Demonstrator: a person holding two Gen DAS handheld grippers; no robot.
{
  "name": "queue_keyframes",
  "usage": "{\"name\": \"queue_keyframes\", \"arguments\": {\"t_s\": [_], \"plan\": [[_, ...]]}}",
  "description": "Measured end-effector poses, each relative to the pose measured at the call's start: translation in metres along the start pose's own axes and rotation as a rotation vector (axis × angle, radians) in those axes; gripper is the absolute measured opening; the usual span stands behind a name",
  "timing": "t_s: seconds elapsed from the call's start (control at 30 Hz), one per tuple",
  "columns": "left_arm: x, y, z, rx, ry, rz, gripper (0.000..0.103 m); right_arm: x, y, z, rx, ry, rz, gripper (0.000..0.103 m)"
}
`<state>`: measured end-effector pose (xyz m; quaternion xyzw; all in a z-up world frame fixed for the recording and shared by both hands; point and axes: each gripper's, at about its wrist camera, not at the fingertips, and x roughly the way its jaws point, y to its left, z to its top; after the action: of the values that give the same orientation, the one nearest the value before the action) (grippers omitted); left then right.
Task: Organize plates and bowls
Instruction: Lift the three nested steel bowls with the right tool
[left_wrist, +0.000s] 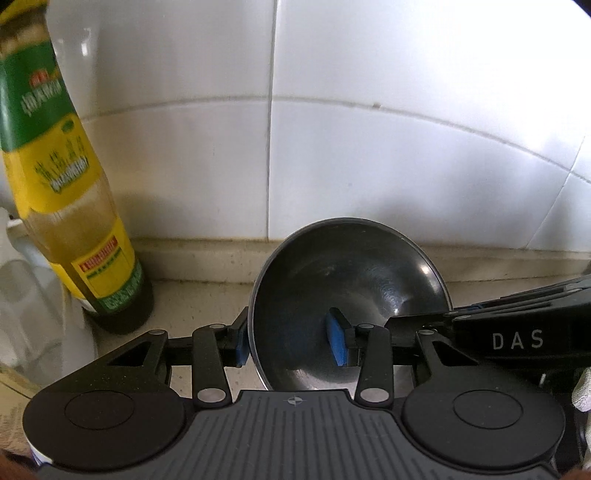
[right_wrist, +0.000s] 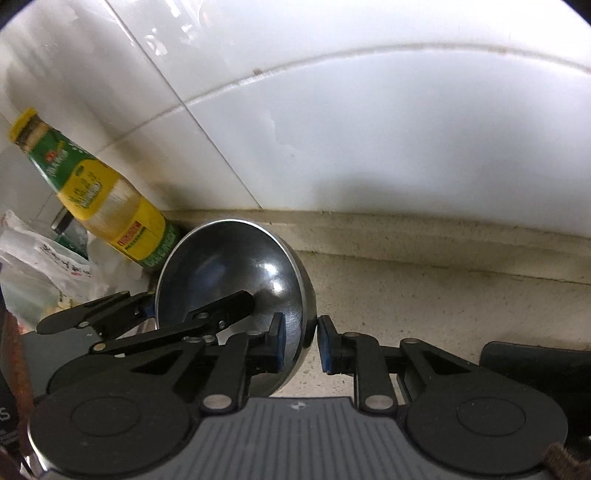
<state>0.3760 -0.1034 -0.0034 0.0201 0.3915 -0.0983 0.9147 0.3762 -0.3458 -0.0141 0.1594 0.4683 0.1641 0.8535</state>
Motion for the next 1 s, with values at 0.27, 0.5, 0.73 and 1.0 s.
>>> {"name": "queue_keyframes", "arguments": {"t_s": [0.27, 0.5, 0.73, 1.0], "plan": [[-0.052, -0.008, 0.000, 0.019, -0.072, -0.008, 0.049, -0.046, 0.020, -0.007, -0.026, -0.059, -0.013, 0.019], [-0.101, -0.013, -0.004, 0.035, -0.140, -0.022, 0.049, -0.094, 0.045, -0.021, -0.051, -0.119, -0.026, 0.019], [-0.134, -0.017, -0.012, 0.048, -0.171, -0.040, 0.050, -0.125, 0.067, -0.041, -0.066, -0.148, -0.041, 0.019], [-0.155, -0.016, -0.030, 0.061, -0.178, -0.057, 0.050, -0.147, 0.080, -0.065, -0.063, -0.157, -0.049, 0.019]]}}
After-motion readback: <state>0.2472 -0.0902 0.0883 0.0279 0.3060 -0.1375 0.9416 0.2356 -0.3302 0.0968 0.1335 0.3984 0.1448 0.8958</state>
